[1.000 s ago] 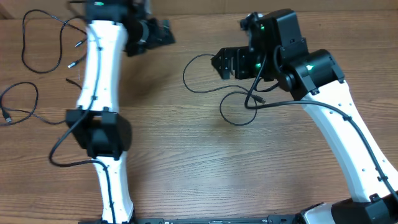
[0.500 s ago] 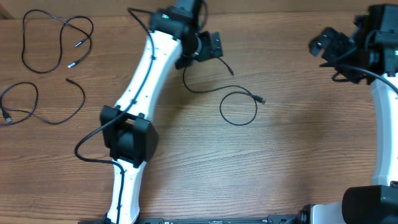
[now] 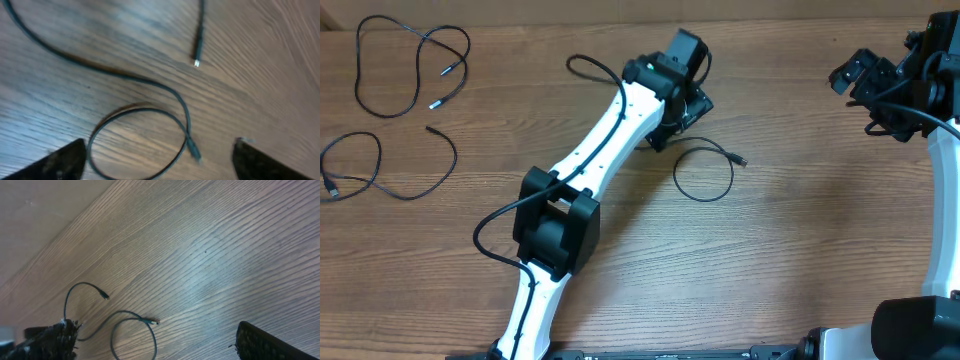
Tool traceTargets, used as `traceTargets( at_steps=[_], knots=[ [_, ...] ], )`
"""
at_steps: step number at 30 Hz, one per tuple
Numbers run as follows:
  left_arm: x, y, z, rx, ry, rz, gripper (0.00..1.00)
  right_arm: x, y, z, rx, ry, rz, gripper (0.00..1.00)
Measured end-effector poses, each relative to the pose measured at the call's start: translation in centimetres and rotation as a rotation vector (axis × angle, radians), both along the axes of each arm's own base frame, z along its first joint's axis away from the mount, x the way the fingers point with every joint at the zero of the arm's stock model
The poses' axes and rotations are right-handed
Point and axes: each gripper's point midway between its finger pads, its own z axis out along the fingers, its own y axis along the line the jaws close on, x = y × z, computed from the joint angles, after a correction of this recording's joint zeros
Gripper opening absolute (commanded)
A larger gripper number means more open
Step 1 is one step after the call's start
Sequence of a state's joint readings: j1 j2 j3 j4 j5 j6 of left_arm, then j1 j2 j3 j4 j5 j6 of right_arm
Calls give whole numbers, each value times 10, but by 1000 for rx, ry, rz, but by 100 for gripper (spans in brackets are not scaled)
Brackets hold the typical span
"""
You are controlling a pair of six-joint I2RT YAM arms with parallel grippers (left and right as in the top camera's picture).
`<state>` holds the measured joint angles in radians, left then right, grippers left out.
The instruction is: Untangle cables
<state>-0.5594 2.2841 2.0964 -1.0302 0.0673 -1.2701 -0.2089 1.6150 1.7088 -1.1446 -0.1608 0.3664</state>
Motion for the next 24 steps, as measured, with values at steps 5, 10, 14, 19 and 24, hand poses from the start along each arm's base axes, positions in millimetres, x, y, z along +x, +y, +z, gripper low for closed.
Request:
traceTargets(
  at_steps=[5, 10, 14, 19, 24],
  knots=[
    [2, 3, -18, -26, 30, 176, 90, 0, 0, 0, 0, 0, 0, 100],
    [10, 4, -32, -49, 11, 279, 84, 0, 0, 0, 0, 0, 0, 100],
    [13, 3, -43, -63, -3, 325, 81, 0, 0, 0, 0, -1, 0, 100],
    [18, 4, -52, -83, -27, 412, 87, 0, 0, 0, 0, 0, 0, 100],
    [27, 6, -51, -93, -67, 454, 86, 0, 0, 0, -1, 0, 0, 100]
  ],
)
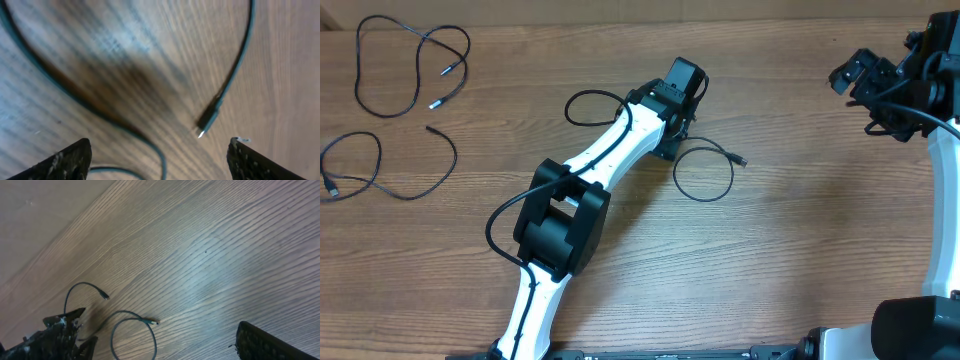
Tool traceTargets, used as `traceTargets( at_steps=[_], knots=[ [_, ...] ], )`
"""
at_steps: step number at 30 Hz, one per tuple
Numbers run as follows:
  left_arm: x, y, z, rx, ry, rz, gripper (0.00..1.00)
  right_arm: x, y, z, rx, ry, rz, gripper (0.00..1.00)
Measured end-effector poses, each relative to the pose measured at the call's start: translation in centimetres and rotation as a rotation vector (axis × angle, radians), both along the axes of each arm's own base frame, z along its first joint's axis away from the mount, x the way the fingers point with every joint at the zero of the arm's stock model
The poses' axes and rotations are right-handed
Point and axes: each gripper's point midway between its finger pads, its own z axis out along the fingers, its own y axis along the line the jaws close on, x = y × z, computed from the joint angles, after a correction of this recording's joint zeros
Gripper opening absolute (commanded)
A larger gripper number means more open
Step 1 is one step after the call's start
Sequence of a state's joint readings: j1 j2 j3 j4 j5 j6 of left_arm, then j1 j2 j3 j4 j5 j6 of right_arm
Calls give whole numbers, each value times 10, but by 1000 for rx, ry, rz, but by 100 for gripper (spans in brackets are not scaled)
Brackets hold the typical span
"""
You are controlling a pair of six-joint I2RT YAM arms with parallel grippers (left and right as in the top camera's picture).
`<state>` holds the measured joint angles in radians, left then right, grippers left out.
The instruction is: Untangle cables
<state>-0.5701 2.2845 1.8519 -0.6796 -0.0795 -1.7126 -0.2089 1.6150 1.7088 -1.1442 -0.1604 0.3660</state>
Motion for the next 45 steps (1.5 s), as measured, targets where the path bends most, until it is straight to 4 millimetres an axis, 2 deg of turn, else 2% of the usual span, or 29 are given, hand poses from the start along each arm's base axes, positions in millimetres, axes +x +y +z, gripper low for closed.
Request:
traceTargets(
  at_steps=[3, 5, 6, 7, 12, 14, 16, 20, 21, 23, 27, 31, 34, 37, 42, 45],
  knots=[
    [3, 2, 1, 14, -18, 3, 85, 0, 0, 0, 0, 0, 0, 100],
    [7, 1, 3, 35, -47, -46, 88, 0, 0, 0, 0, 0, 0, 100],
    [11, -2, 6, 50, -77, -97, 91, 0, 0, 0, 0, 0, 0, 100],
    [15, -4, 8, 65, -103, -150, 100, 0, 0, 0, 0, 0, 0, 100],
    [17, -23, 18, 151, -201, -548, 100, 0, 0, 0, 0, 0, 0, 100],
    [17, -29, 29, 164, -235, -695, 100, 0, 0, 0, 0, 0, 0, 100],
    [17, -39, 49, 144, -279, -816, 100, 0, 0, 0, 1, 0, 0, 100],
    [24, -50, 88, 63, -383, -960, 100, 0, 0, 0, 0, 0, 1, 100],
    [25, -50, 91, 57, -394, -970, 100, 0, 0, 0, 0, 0, 0, 100],
    [26, -46, 93, 53, -407, -1013, 100, 0, 0, 0, 0, 0, 0, 100],
    [12, -25, 90, 78, -324, -1081, 100, 0, 0, 0, 1, 0, 0, 100],
    [2, 4, 110, 164, -241, -1110, 100, 0, 0, 0, 0, 0, -1, 100],
    [4, 19, 130, 237, -245, -1120, 100, 0, 0, 0, 0, 0, 0, 100],
    [3, 33, 131, 291, -218, -1129, 100, 0, 0, 0, 0, 0, 0, 100],
    [20, 31, 129, 334, -272, -1115, 100, 0, 0, 0, 0, 0, 0, 100],
    [29, 25, 120, 347, -293, -1112, 98, 0, 0, 0, 1, 0, 0, 100]
  ],
)
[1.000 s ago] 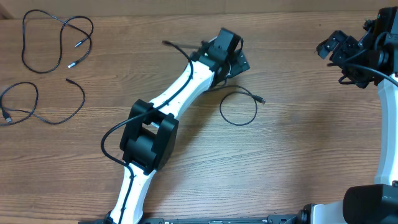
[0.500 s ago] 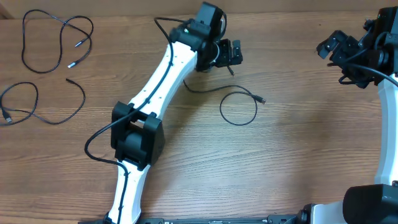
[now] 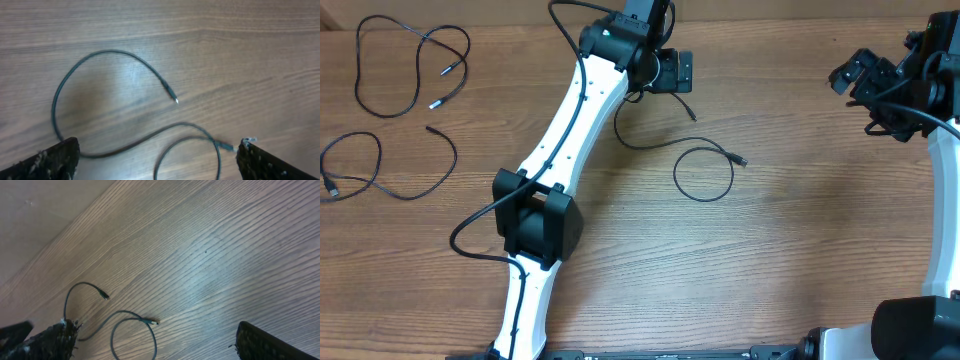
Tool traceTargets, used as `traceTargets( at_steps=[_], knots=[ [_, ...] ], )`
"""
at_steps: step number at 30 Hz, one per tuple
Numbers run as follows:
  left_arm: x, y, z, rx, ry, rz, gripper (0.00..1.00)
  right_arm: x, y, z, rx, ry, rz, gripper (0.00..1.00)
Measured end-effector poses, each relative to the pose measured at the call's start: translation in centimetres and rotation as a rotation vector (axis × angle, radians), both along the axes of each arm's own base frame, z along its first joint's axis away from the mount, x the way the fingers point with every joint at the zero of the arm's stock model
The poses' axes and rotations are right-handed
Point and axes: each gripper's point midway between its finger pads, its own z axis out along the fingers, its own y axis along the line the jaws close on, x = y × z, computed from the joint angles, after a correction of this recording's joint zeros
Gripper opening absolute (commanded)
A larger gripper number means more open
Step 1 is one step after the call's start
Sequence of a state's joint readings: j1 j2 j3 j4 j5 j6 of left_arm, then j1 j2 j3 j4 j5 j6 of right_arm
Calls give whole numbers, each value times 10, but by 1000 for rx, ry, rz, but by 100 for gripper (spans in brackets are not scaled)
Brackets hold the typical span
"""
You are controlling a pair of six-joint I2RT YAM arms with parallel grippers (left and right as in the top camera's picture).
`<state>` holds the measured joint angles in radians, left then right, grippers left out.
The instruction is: Untangle cables
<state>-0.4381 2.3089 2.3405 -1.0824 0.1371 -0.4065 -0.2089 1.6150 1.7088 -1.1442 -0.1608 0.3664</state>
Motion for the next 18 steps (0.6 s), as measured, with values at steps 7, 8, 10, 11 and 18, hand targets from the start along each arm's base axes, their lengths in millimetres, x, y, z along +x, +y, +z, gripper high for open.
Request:
traceTargets(
  at_steps=[7, 8, 10, 11, 18],
  knots=[
    [7, -22, -60, 115, -23, -198, 80, 0, 0, 0, 0, 0, 0, 100],
    [4, -24, -71, 144, -21, -254, 74, 0, 0, 0, -1, 0, 0, 100],
    [-1, -26, -88, 198, -22, -365, 70, 0, 0, 0, 0, 0, 0, 100],
    [-4, -27, -95, 228, -29, -440, 71, 0, 0, 0, -1, 0, 0, 100],
    [-10, -35, -101, 322, -120, -742, 83, 0, 0, 0, 0, 0, 0, 100]
  ],
)
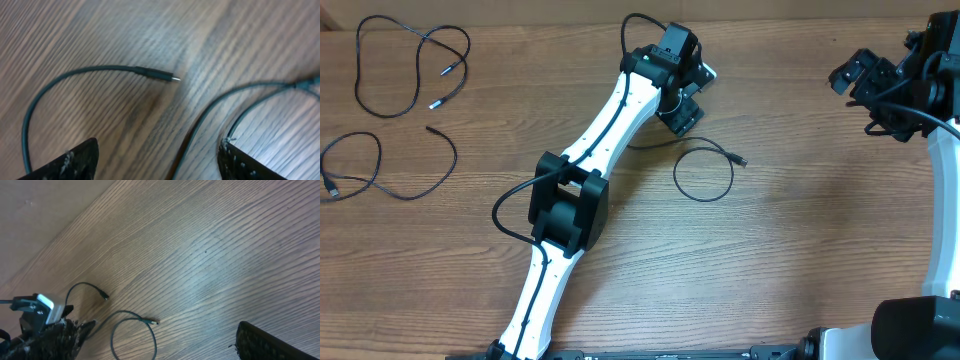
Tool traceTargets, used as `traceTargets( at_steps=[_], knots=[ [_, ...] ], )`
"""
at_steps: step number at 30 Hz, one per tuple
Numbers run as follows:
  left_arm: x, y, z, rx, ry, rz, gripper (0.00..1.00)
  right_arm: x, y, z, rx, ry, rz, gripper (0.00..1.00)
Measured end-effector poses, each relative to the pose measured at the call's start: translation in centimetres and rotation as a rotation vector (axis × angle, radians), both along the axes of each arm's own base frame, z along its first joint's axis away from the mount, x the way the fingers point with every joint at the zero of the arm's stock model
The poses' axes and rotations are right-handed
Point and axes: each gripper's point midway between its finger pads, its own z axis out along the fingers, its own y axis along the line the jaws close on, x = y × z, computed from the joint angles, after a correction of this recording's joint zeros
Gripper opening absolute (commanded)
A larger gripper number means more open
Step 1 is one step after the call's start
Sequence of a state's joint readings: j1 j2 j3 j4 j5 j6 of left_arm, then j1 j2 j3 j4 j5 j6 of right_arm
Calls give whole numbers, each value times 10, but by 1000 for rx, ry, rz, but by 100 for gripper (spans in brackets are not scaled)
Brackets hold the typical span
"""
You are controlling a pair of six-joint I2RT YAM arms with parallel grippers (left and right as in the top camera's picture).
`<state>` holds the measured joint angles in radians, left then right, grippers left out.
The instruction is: Untangle cables
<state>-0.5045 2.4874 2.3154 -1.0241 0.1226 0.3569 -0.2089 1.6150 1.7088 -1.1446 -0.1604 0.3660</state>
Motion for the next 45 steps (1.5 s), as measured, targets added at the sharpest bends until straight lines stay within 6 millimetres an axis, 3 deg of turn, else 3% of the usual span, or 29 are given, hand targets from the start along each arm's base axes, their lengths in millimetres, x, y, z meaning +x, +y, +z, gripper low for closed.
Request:
traceTargets(
  at_steps=[4, 7, 11, 21, 25, 27, 38, 45],
  knots=[
    [0, -1, 0, 34, -39, -136, 82, 0, 0, 0, 0, 0, 0, 100],
    [0, -2, 0, 45, -57, -191, 74, 0, 0, 0, 0, 0, 0, 100],
    [-1, -3, -3, 46, -59, -232, 76, 0, 0, 0, 0, 0, 0, 100],
    [-13, -13, -39, 6, 23, -289, 72, 0, 0, 0, 0, 0, 1, 100],
    [-14, -11, -52, 12, 45, -292, 58, 0, 0, 0, 0, 0, 0, 100],
    [-14, -8, -55, 16, 49, -294, 57, 0, 0, 0, 0, 0, 0, 100],
    [-9, 6, -58, 5, 64, -280, 62, 0, 0, 0, 0, -1, 0, 100],
    [-15, 7, -60, 20, 45, -359, 49, 0, 0, 0, 0, 0, 0, 100]
  ],
)
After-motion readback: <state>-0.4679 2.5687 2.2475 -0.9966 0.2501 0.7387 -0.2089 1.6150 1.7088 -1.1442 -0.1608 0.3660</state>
